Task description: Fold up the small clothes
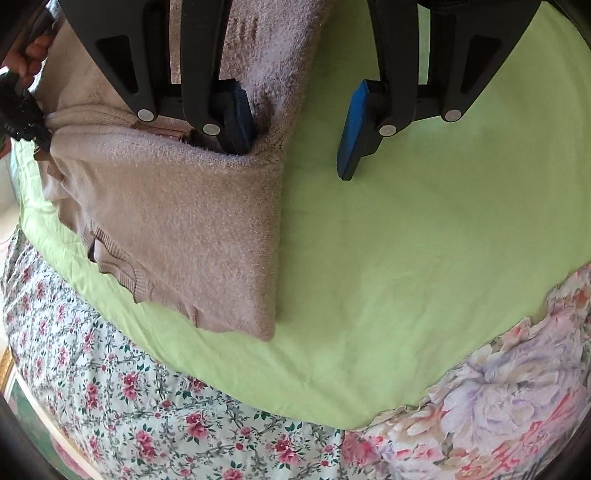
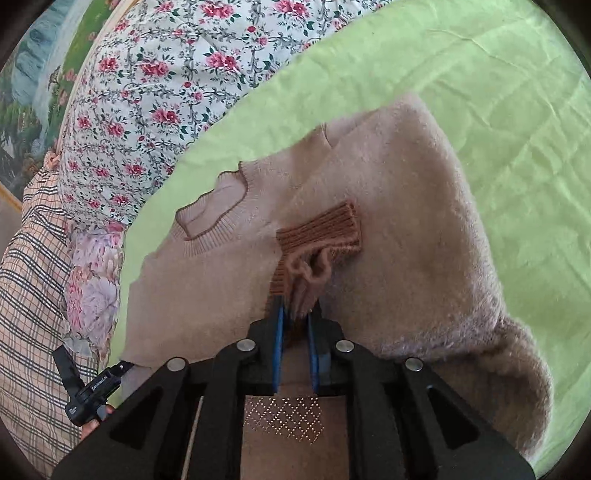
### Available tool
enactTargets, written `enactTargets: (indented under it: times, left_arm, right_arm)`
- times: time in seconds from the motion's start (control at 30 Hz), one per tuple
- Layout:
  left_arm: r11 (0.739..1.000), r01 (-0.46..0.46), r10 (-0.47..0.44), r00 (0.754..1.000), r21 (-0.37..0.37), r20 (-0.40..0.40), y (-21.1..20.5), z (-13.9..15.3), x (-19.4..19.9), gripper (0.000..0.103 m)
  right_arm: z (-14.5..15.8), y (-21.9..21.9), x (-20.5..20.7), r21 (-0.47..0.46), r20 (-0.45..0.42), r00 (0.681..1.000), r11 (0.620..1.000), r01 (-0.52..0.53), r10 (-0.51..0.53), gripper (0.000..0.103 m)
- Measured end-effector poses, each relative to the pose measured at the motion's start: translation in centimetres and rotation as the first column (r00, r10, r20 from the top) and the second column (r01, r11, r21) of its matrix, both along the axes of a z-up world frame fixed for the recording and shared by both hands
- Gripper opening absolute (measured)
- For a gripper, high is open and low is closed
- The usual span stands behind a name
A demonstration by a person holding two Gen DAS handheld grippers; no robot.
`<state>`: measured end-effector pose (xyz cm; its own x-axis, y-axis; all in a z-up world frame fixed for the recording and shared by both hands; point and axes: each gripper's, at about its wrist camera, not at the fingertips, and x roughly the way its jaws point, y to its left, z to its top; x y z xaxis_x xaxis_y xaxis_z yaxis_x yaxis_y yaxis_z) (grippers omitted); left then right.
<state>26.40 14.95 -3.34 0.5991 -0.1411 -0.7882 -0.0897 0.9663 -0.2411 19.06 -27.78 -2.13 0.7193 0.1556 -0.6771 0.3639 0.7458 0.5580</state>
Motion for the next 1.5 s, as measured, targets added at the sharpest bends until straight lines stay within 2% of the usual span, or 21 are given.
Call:
enactTargets:
  times: [0.07, 0.17, 0.2, 0.23, 0.27, 0.33, 0.4, 0.47, 0.5, 0.57, 0.6, 0.67, 0.73, 0.77, 0.8, 0.87, 0.93, 1.03, 1.1, 1.27, 1.5]
  left_arm:
    - [1.0, -0.005, 0.005, 1.0, -0.002, -0.003, 0.0, -0.1, 0.1, 0.043]
    - [1.0, -0.009, 0.009, 1.0, -0.019, 0.0, 0.2, -0.2, 0.0, 0.043]
    - [1.0, -0.008, 0.008, 1.0, -0.018, 0.002, 0.1, -0.2, 0.0, 0.043]
    - [1.0, -0.01, 0.01, 1.0, -0.016, 0.004, 0.1, -0.2, -0.1, 0.044]
    - [1.0, -0.01, 0.01, 1.0, -0.014, 0.003, 0.1, -0.2, 0.0, 0.044]
    - [1.0, -0.009, 0.009, 1.0, -0.013, 0.0, 0.1, -0.3, 0.1, 0.044]
    - [1.0, -0.006, 0.006, 1.0, -0.018, -0.001, 0.2, -0.3, 0.1, 0.044]
    - [1.0, -0.003, 0.003, 1.0, -0.028, -0.003, 0.3, -0.3, 0.1, 0.044]
    - [0.999, -0.003, 0.002, 1.0, -0.033, -0.005, 0.4, -0.3, 0.1, 0.044]
    - [0.999, 0.014, -0.015, 1.0, -0.036, -0.019, 0.4, -0.1, 0.0, 0.044]
    - [0.999, 0.026, -0.026, 0.999, -0.031, -0.021, 0.3, 0.1, -0.1, 0.044]
    - [0.999, 0.049, -0.05, 0.999, -0.021, -0.022, 0.3, 0.3, -0.5, 0.044]
    - [0.998, 0.049, -0.05, 0.998, -0.027, -0.027, 0.5, 0.2, -0.6, 0.045]
    - [0.999, 0.044, -0.045, 0.999, -0.032, -0.03, 0.6, 0.1, -0.6, 0.045]
    - [0.998, 0.038, -0.039, 0.999, -0.04, -0.034, 0.7, 0.0, -0.5, 0.045]
    - [0.998, 0.027, -0.029, 0.999, -0.051, -0.039, 0.9, -0.1, -0.3, 0.045]
    - [0.998, 0.03, -0.033, 0.998, -0.051, -0.046, 0.9, 0.1, -0.5, 0.045]
    - [0.997, 0.069, -0.07, 0.996, -0.022, -0.051, 0.8, 0.8, -1.9, 0.044]
    - [0.994, 0.101, -0.103, 0.993, -0.03, -0.053, 1.0, 1.1, -3.3, 0.044]
    - [0.983, 0.184, -0.185, 0.981, -0.026, -0.056, 1.6, 1.7, -9.1, 0.052]
    - [0.967, 0.245, -0.251, 0.965, -0.077, -0.081, 2.2, 0.8, -18.3, 0.06]
  right_arm:
    - [0.5, 0.2, 0.5, -0.025, -0.009, 1.0, 1.0, -0.011, 0.011, 0.01]
    - [4.0, 1.0, -0.8, -0.112, 0.14, 0.99, 0.994, -0.005, 0.02, 0.009]
    - [5.0, 1.3, -1.3, -0.147, 0.175, 0.984, 0.989, 0.003, 0.023, 0.009]
    - [5.3, 1.5, -1.5, -0.176, 0.171, 0.985, 0.984, 0.008, 0.023, 0.009]
    - [4.9, 1.6, -1.4, -0.181, 0.136, 0.99, 0.983, 0.0, 0.025, 0.009]
    - [2.7, 1.4, -0.8, -0.177, 0.012, 1.0, 0.984, -0.015, 0.018, 0.009]
    - [0.5, 0.9, -0.9, -0.13, -0.062, 0.998, 0.991, -0.013, 0.005, 0.009]
    - [0.4, 0.6, -1.5, -0.114, -0.066, 0.998, 0.993, 0.004, -0.012, 0.01]
    - [0.7, 0.6, -1.8, -0.118, -0.068, 0.997, 0.993, 0.015, -0.024, 0.014]
    - [2.6, 0.9, -2.9, -0.184, -0.043, 0.996, 0.98, 0.071, -0.08, 0.022]
    - [3.5, 1.3, -3.2, -0.215, -0.01, 0.996, 0.973, 0.083, -0.088, 0.023]
    - [4.5, 2.1, -3.0, -0.225, 0.038, 0.998, 0.973, 0.048, -0.04, 0.025]
    - [4.1, 2.5, -1.8, -0.185, 0.045, 0.999, 0.982, -0.021, 0.03, 0.029]
    - [3.5, 2.8, -1.0, -0.184, 0.026, 0.998, 0.982, -0.047, 0.052, 0.03]
    - [2.5, 2.8, -0.1, -0.194, -0.03, 0.998, 0.979, -0.067, 0.062, 0.031]
    - [0.5, 1.8, 0.4, -0.192, -0.125, 0.992, 0.98, -0.057, 0.033, 0.03]
    - [0.8, 1.1, -0.5, -0.156, -0.099, 0.995, 0.987, -0.032, 0.016, 0.03]
    - [2.7, 1.3, -2.7, -0.21, -0.085, 0.996, 0.978, -0.012, -0.006, 0.032]
    - [3.7, 1.6, -4.5, -0.199, -0.057, 0.998, 0.979, -0.032, 0.021, 0.033]
    - [5.3, 2.7, -10.5, -0.22, -0.048, 0.995, 0.971, -0.094, 0.086, 0.042]
    - [5.4, 4.0, -19.8, -0.208, -0.039, 0.983, 0.96, -0.186, 0.181, 0.044]
